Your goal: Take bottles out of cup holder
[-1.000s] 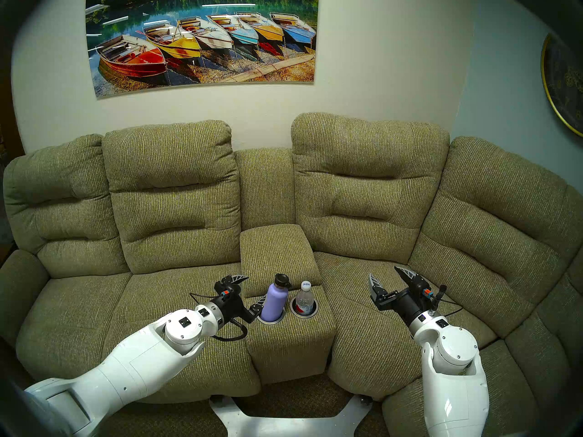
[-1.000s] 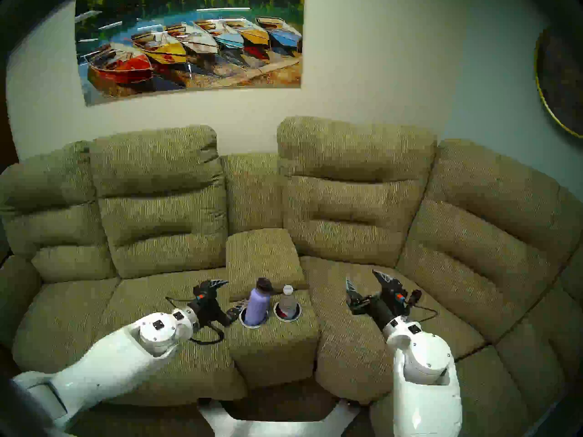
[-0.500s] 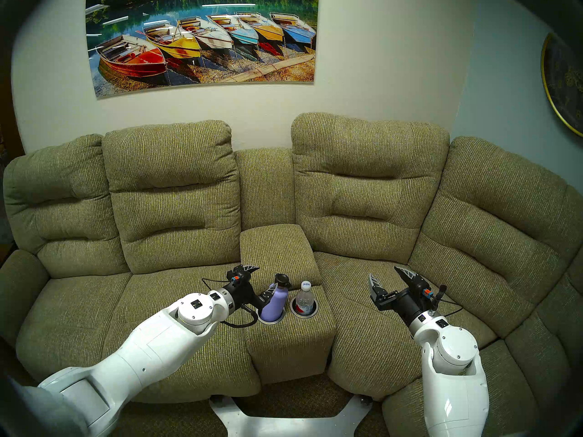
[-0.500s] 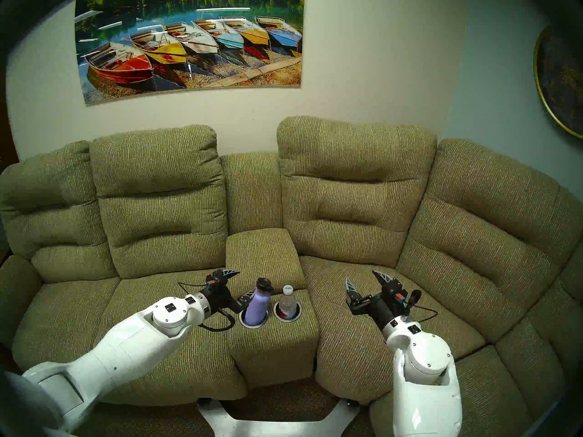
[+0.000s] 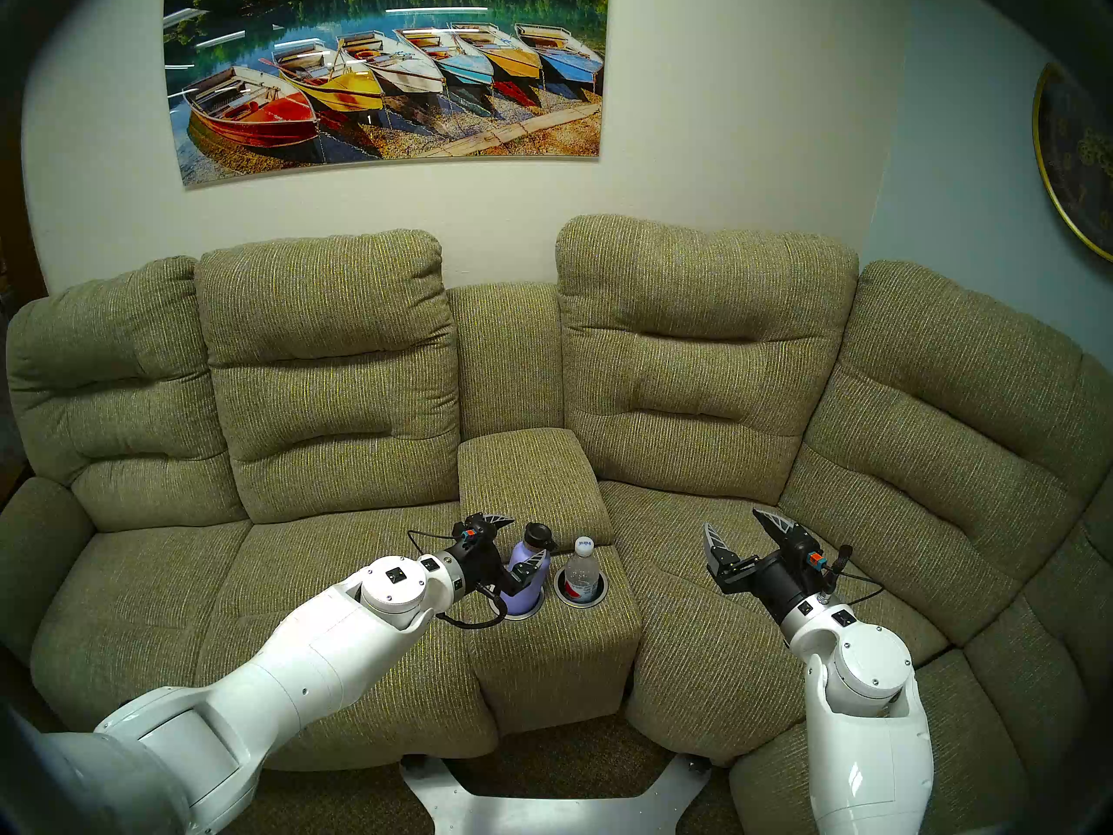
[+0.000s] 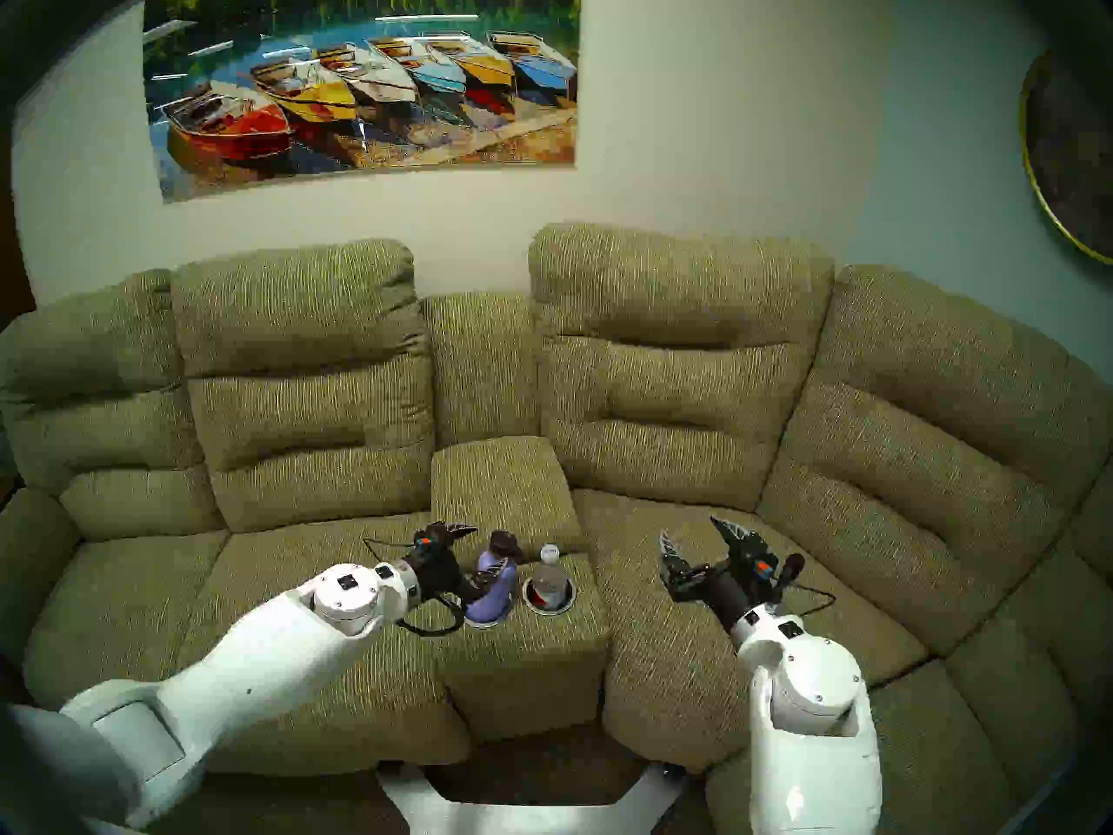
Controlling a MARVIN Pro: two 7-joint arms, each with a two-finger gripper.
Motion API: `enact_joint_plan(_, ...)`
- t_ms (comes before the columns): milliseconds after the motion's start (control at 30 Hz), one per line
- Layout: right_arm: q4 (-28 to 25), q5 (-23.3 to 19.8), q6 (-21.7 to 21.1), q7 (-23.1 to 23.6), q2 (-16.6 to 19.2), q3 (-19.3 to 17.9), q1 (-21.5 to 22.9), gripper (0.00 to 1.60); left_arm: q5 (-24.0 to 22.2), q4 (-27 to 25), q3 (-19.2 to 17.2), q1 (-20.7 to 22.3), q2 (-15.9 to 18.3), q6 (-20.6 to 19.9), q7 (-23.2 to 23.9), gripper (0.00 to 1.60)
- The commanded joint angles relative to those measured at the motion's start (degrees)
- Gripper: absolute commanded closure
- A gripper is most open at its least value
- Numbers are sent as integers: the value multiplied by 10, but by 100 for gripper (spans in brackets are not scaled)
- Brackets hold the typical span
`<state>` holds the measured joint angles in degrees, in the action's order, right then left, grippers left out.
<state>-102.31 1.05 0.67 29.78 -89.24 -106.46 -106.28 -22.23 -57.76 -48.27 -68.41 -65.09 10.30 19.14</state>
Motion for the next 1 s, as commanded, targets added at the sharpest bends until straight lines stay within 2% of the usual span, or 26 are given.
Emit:
enact_joint_plan(0, -11, 0, 1, 0, 1, -1, 2, 0, 8, 35, -1, 41, -31, 20, -3, 0)
enact_joint_plan(600, -10, 0, 1, 0, 1, -1, 2, 0, 23, 177, -2, 107, -96, 35, 9, 0)
enact_joint_plan(967, -10, 0, 1, 0, 1, -1, 2, 0, 23, 242, -1, 133, -126, 50, 25, 0)
